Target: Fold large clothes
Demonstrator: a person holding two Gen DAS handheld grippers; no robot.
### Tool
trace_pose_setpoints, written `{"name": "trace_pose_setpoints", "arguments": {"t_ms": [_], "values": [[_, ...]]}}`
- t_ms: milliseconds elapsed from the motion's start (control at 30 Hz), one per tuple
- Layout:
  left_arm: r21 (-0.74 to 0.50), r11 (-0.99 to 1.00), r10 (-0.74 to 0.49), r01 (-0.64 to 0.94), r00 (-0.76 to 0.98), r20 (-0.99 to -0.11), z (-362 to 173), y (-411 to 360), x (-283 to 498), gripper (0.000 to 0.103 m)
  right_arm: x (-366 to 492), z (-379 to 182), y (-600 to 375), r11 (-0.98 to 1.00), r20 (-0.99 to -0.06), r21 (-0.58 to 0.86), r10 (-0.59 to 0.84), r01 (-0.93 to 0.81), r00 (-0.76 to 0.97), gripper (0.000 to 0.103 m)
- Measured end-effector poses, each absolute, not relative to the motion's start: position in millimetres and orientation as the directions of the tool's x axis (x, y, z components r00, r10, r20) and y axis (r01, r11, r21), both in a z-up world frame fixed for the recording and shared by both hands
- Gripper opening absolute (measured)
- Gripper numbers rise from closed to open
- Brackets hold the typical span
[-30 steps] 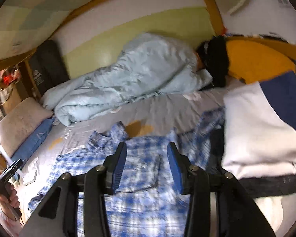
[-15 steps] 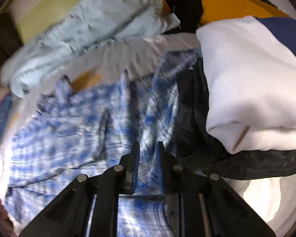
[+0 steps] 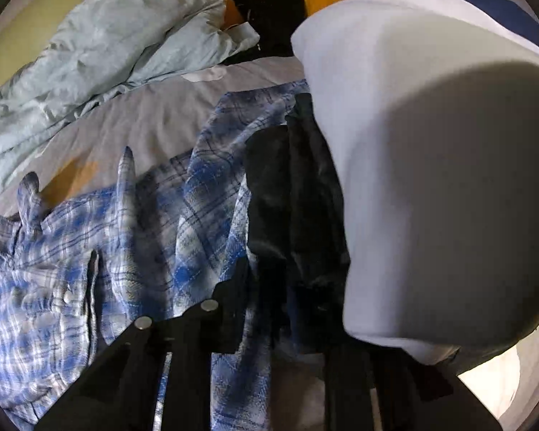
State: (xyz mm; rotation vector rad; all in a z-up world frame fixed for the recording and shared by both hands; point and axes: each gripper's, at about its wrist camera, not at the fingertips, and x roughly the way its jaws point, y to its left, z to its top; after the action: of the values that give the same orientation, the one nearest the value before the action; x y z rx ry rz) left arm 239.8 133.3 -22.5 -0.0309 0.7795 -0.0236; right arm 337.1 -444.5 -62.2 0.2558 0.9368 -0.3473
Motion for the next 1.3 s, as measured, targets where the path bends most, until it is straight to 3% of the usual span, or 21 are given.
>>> {"name": "trace_pose_setpoints", "arguments": {"t_ms": [33,100,367,533,700,733,767,800,967,1133,1200,1267,1300], "values": [[-0.037,0.999,-0.033,0.01,0.711,-0.702,-22,133,240,0.088,334,-61,-445,0.917,-0.812,0.109,-0.141,0.385,0.567,0.002],[-0.033,0.999,-0.032,0.013,0.715,-0.698,-20,132,239,0.088,327,-53,-446,0.917,-0.784,0.199,-0.064,0.346,0.618,0.002],[-0.051,0.999,-0.041,0.009,0.74,-0.671,-6,135,234,0.088,288,-13,-405,0.969,-0.72,0.191,0.028,0.158,0.694,0.002],[-0.047,0.999,-0.041,0.014,0.742,-0.669,-5,133,230,0.088,283,-23,-364,0.981,-0.788,0.192,0.172,-0.029,0.592,0.002],[-0.084,0.996,-0.074,0.024,0.743,-0.665,-1,134,228,0.088,291,-28,-375,0.966,-0.784,0.258,0.212,-0.006,0.583,0.006],[-0.085,0.996,-0.075,0.026,0.746,-0.661,0,134,227,0.088,290,-22,-383,0.957,-0.763,0.291,0.228,0.005,0.605,0.019],[-0.082,0.996,-0.075,0.027,0.75,-0.657,1,134,226,0.088,287,-17,-387,0.953,-0.747,0.303,0.224,0.021,0.626,0.039],[-0.08,0.996,-0.073,0.028,0.752,-0.655,1,135,226,0.088,283,-10,-392,0.951,-0.727,0.305,0.201,0.046,0.657,0.044],[-0.088,0.996,-0.077,0.024,0.739,-0.669,-4,136,229,0.088,287,-7,-422,0.923,-0.705,0.364,0.186,0.125,0.685,0.045],[-0.053,0.998,-0.062,0.035,0.73,-0.681,-12,127,231,0.088,322,-32,-429,0.913,-0.762,0.365,0.181,0.182,0.621,0.045],[-0.03,0.999,-0.05,0.04,0.734,-0.677,-13,124,229,0.088,329,-44,-431,0.917,-0.779,0.327,0.123,0.23,0.615,0.041],[-0.009,0.999,-0.04,0.045,0.739,-0.673,-14,122,227,0.088,330,-53,-439,0.895,-0.769,0.357,0.119,0.267,0.629,0.017],[-0.003,0.999,-0.039,0.05,0.738,-0.674,-14,121,228,0.088,328,-52,-443,0.889,-0.756,0.374,0.126,0.265,0.642,0.01]]}}
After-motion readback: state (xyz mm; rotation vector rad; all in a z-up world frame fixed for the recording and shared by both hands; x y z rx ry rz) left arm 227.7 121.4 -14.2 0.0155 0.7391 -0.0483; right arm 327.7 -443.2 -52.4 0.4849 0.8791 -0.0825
